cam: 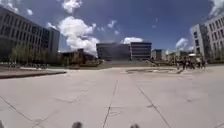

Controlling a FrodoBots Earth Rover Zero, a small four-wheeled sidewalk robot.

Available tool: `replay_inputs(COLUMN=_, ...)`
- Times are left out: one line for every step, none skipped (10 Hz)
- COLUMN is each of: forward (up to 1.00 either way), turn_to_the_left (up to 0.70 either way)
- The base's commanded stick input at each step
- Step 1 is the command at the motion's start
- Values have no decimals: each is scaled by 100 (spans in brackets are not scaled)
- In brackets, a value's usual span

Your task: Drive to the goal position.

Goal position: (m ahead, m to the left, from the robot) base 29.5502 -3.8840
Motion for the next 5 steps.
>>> replay_inputs(forward=70, turn_to_the_left=0)
replay_inputs(forward=70, turn_to_the_left=0)
replay_inputs(forward=70, turn_to_the_left=0)
replay_inputs(forward=70, turn_to_the_left=0)
replay_inputs(forward=70, turn_to_the_left=0)
